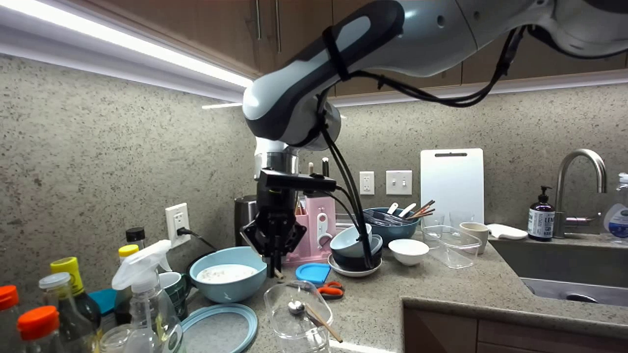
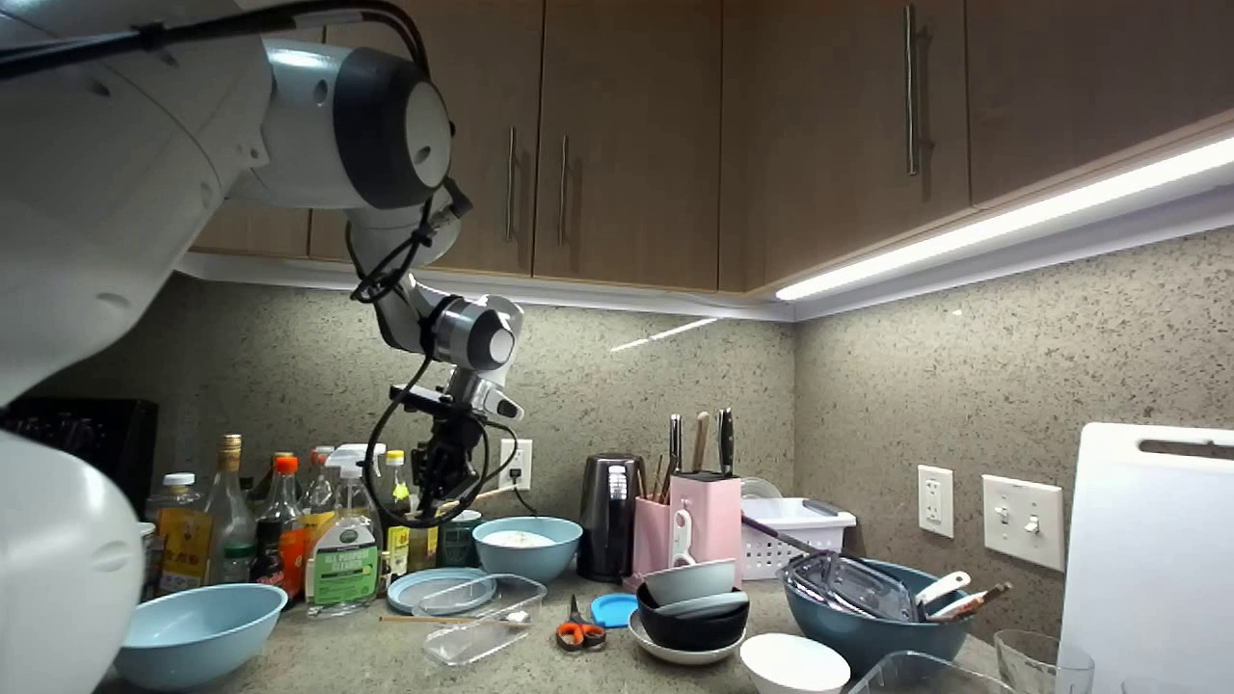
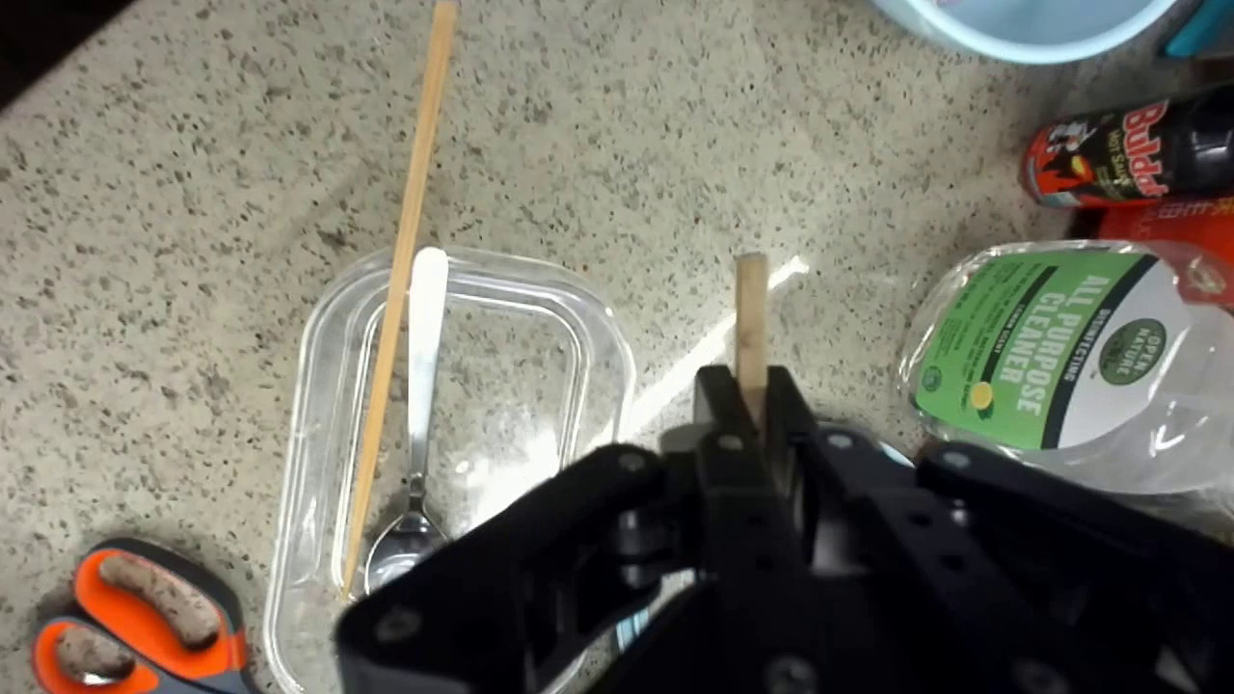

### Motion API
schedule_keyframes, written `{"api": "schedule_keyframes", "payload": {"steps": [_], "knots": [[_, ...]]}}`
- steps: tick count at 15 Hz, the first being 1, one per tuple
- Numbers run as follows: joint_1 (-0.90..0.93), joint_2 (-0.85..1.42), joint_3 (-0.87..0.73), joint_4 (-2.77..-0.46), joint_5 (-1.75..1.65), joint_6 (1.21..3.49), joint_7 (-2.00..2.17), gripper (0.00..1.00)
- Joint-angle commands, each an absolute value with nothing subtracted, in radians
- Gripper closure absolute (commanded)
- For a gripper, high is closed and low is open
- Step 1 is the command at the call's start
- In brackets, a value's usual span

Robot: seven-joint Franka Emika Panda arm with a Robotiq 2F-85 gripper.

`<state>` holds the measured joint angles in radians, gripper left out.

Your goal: Put the wooden stick into the blue bowl

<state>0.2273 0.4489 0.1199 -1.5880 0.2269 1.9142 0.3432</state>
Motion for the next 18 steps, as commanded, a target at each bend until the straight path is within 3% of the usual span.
{"api": "schedule_keyframes", "payload": {"steps": [1, 3, 4, 10, 14, 15, 16, 18], "knots": [[0.226, 0.465, 0.121, -1.568, 0.225, 1.912, 0.345, 0.92], [0.227, 0.478, 0.121, -1.554, 0.225, 1.912, 0.345, 0.92], [0.227, 0.478, 0.121, -1.553, 0.224, 1.912, 0.345, 0.98], [0.197, 0.667, 0.126, -1.262, 0.22, 1.548, 0.238, 0.98], [0.209, 0.807, 0.109, -1.053, 0.202, 1.457, 0.23, 0.98], [0.209, 0.735, 0.109, -1.166, 0.22, 1.507, 0.244, 0.98], [0.208, 0.757, 0.109, -1.139, 0.22, 1.505, 0.244, 0.92], [0.209, 0.764, 0.109, -1.137, 0.22, 1.505, 0.244, 0.92]]}}
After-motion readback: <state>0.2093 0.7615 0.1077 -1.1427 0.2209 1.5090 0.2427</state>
